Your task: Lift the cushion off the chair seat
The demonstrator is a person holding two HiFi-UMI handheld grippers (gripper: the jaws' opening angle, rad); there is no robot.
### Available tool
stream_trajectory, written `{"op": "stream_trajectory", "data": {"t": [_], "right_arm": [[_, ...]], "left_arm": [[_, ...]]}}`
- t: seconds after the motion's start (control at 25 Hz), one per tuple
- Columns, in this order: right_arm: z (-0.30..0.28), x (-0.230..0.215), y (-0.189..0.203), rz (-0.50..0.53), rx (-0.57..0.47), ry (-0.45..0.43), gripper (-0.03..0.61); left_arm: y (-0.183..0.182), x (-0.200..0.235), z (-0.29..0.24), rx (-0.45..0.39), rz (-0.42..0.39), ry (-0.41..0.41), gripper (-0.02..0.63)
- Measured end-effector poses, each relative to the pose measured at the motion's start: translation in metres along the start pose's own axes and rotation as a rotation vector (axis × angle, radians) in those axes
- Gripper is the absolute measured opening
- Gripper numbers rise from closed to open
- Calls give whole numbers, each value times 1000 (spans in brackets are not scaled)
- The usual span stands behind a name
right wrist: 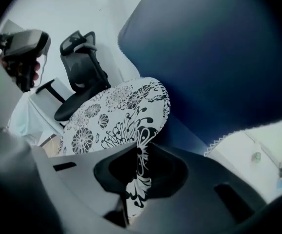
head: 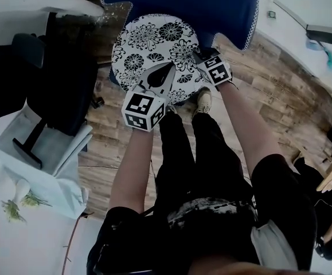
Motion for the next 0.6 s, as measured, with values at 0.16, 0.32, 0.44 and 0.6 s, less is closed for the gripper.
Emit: {"op": "stream_trajectory", "data": {"t": [0.16,0.32,0.44,0.6], "right_arm": [[21,11,-13,-47,-56,-70,46],[46,25,-28,-64,-100,-114,46],[72,37,-43,-79,-143,-149,46],[114,50,-69,-84,-213,-191,46]], "left_arm": [[-13,-3,9,-6,-1,-13,15],[-32,-7,20,-13,-18,-23,15],[-51,-8,33,-18,-38,-37,15],[-83,-11,52,-35,-73,-65,15]]}}
Point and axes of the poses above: the fingertips, and each gripper's own axes: z backward along the fingers, x to its left, y out of its underside, the point moved 10 cm from there along z, backward along the fingers, and after that the axes turned 14 degrees about -z, right-handed, at the moved point
